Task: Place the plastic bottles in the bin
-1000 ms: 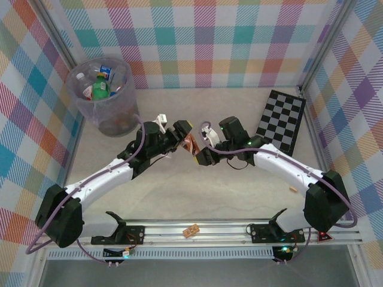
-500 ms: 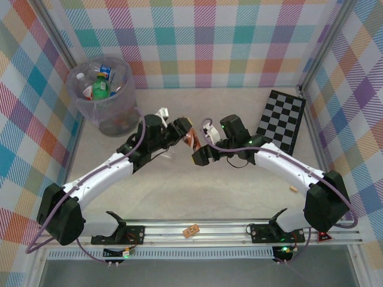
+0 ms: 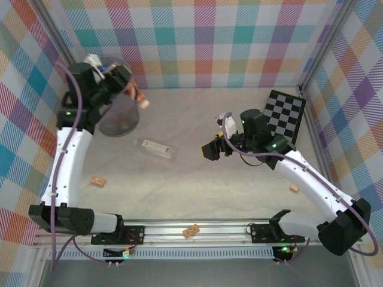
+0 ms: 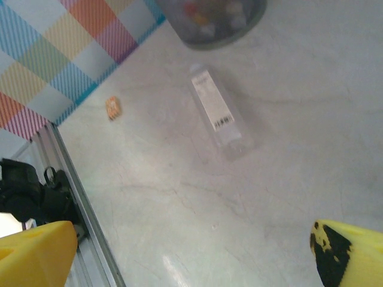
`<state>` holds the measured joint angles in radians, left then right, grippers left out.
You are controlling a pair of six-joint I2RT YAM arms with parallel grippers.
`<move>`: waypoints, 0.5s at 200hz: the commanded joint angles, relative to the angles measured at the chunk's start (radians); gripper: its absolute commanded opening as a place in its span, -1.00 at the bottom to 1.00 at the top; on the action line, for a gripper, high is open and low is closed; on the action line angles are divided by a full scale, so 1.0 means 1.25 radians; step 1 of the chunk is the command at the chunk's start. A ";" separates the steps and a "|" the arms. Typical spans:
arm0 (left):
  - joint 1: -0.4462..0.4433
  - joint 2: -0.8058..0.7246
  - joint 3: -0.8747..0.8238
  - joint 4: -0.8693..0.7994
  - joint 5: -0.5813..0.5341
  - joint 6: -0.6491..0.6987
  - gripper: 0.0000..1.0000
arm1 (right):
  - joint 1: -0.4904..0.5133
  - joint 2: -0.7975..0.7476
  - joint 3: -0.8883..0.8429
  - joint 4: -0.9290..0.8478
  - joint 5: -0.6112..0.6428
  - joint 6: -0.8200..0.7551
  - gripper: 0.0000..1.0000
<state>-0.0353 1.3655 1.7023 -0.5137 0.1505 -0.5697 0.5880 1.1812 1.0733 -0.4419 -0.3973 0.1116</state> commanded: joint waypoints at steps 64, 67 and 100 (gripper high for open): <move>0.255 0.228 0.365 -0.162 -0.282 0.171 0.01 | 0.000 -0.010 -0.121 -0.046 0.016 0.011 0.99; 0.255 0.240 0.382 -0.168 -0.280 0.169 0.01 | 0.000 -0.011 -0.124 -0.049 0.015 0.010 0.99; 0.309 0.361 0.495 -0.217 -0.234 0.190 0.00 | 0.000 -0.021 -0.152 -0.061 0.020 0.015 0.99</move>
<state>0.3241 1.7519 2.2475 -0.7136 -0.1444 -0.3847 0.5880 1.1809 0.9047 -0.4973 -0.3630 0.1200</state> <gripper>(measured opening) 0.534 0.994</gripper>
